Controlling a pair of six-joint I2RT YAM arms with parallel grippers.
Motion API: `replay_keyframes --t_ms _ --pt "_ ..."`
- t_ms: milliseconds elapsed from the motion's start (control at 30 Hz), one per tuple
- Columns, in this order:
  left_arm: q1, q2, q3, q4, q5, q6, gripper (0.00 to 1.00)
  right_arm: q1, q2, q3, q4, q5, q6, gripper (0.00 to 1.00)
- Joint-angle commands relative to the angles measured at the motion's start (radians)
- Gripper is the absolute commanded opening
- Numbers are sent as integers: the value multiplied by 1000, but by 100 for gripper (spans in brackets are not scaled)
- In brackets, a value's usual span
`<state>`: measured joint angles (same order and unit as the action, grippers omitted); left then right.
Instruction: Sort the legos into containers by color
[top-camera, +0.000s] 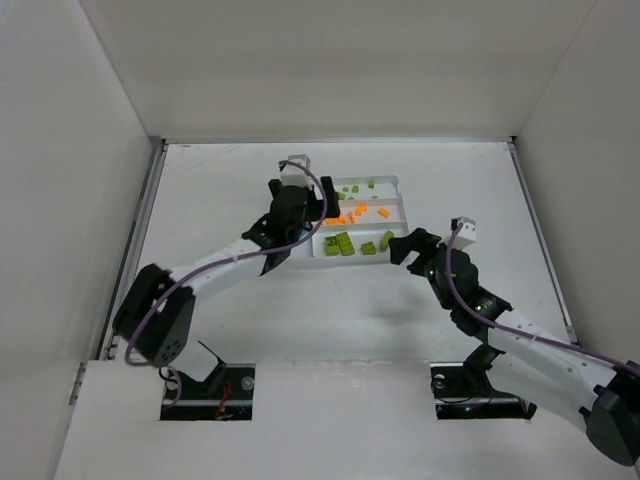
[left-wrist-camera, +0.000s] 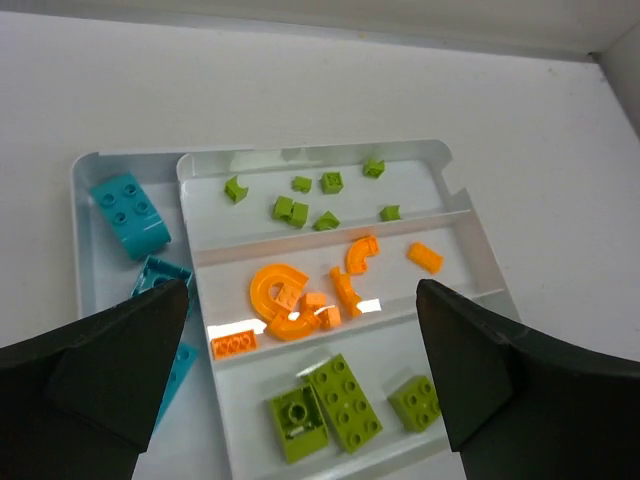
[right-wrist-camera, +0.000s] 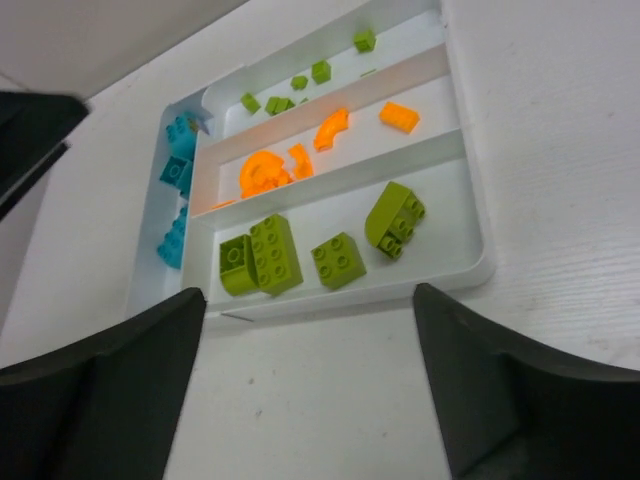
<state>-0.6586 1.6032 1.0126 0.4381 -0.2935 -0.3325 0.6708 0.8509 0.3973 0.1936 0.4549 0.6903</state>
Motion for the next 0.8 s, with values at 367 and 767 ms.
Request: replay_keyframes --t_ms 367,767 --pt "122 -814 -502 -521 -214 -339 100 -81 -156 140 -516 219 1 100" --pt "225 -911 -522 -664 -234 -381 100 -244 -380 61 -510 133 -67 100"
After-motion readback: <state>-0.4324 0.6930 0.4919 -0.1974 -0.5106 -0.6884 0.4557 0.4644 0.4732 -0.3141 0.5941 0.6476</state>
